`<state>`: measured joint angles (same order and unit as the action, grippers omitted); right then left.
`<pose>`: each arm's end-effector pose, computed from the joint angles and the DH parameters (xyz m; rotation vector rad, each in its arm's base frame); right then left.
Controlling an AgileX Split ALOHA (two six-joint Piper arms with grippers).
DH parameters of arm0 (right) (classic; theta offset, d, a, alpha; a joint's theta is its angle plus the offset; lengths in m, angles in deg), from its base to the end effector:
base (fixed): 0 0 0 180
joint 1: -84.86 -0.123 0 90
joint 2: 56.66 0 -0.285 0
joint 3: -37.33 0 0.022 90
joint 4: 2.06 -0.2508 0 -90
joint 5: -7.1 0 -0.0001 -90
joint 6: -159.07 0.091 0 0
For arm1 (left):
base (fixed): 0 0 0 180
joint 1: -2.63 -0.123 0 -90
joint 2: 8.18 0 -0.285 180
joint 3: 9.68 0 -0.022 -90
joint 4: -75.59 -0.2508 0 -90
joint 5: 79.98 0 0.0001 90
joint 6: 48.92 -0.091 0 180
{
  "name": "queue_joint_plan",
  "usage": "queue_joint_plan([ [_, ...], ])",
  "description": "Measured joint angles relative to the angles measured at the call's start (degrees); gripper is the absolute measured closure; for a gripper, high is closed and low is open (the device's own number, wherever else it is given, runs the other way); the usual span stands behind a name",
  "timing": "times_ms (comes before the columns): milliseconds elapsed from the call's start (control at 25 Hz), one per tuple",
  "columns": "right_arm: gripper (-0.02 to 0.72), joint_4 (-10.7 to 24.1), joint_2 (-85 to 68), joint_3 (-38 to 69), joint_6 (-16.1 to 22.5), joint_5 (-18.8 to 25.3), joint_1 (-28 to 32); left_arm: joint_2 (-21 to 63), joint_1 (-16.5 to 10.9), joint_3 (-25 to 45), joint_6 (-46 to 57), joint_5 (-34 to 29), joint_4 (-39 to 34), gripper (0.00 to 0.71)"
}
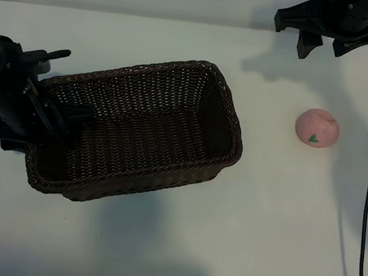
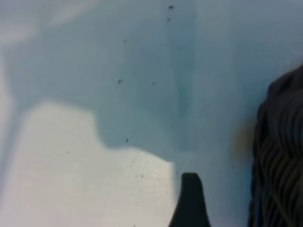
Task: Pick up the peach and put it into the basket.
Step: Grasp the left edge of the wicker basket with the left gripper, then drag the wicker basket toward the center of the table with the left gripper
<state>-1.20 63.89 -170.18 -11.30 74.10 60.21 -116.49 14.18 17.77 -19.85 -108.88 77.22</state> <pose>0.3890 0.1771 0.2915 -0.3709 2.7770 0.1254 0.2978 -0.0621 0.1415 -0.4734 2.8532 -0.1584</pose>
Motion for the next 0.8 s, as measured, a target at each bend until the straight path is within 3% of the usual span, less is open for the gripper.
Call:
queue_joint_plan([
  [120, 0.196, 0.0, 0.0, 0.0, 0.0, 0.0, 0.0, 0.0, 0.0, 0.0, 0.0, 0.5, 0.0, 0.204],
  [280, 0.196, 0.0, 0.0, 0.0, 0.0, 0.0, 0.0, 0.0, 0.0, 0.0, 0.4, 1.2, 0.5, 0.317],
  [800, 0.196, 0.0, 0.0, 0.0, 0.0, 0.0, 0.0, 0.0, 0.0, 0.0, -0.7, 1.2, 1.6, 0.321],
])
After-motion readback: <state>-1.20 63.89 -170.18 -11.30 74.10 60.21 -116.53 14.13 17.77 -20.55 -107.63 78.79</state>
